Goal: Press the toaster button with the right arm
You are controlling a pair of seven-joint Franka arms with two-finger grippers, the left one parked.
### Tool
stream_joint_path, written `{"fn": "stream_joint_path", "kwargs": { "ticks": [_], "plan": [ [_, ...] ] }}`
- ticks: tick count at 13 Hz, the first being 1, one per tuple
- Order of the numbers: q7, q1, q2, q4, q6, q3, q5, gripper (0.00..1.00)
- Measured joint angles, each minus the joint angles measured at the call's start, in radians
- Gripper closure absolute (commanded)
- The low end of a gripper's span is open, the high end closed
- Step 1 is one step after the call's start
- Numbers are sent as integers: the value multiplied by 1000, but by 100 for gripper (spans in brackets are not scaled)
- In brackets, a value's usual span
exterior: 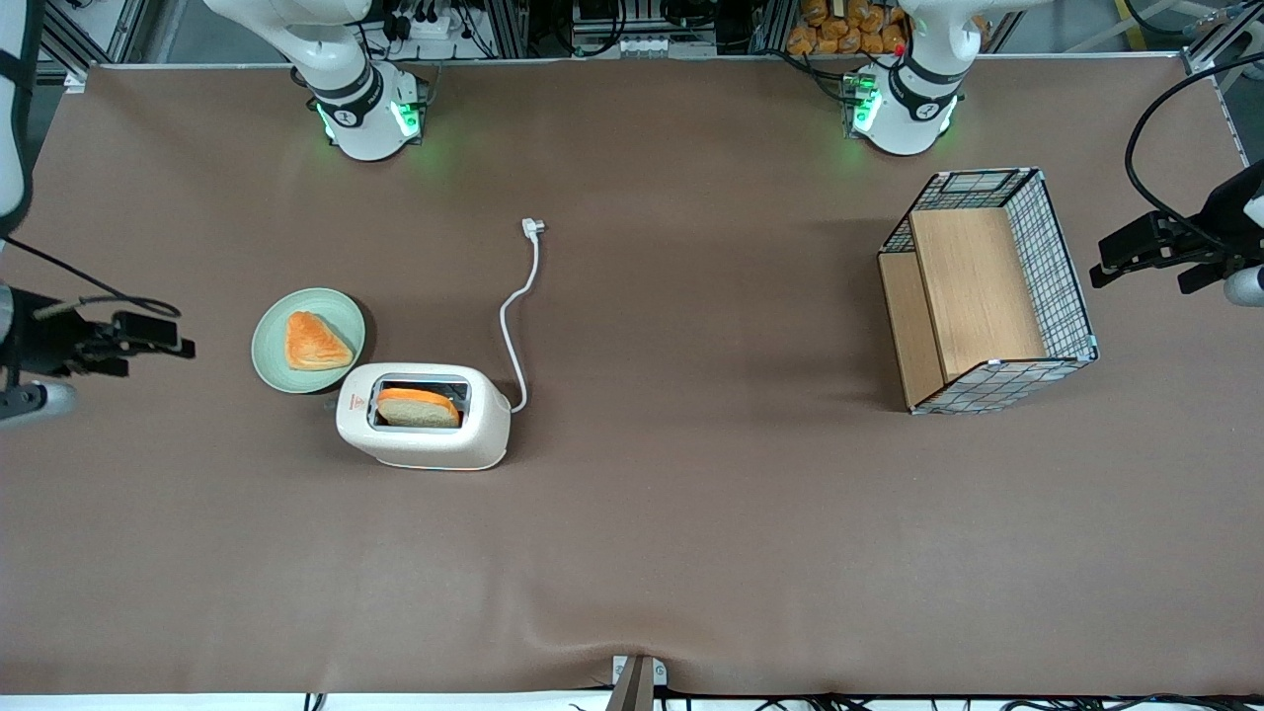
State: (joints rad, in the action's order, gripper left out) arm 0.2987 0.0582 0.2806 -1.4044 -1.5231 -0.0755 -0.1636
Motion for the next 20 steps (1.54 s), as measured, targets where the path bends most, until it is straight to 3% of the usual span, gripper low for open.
{"fn": "stream_joint_path", "kwargs": {
  "ticks": [6,10,14,20],
  "plan": [
    [-62,0,-195,-88,42,-1,63,0],
    [-195,-2,-318,-190,83,2,74,0],
    [-214,-25,-333,-193,89,4,141,0],
    [-247,-32,-334,-181,88,4,146,0]
  ]
}}
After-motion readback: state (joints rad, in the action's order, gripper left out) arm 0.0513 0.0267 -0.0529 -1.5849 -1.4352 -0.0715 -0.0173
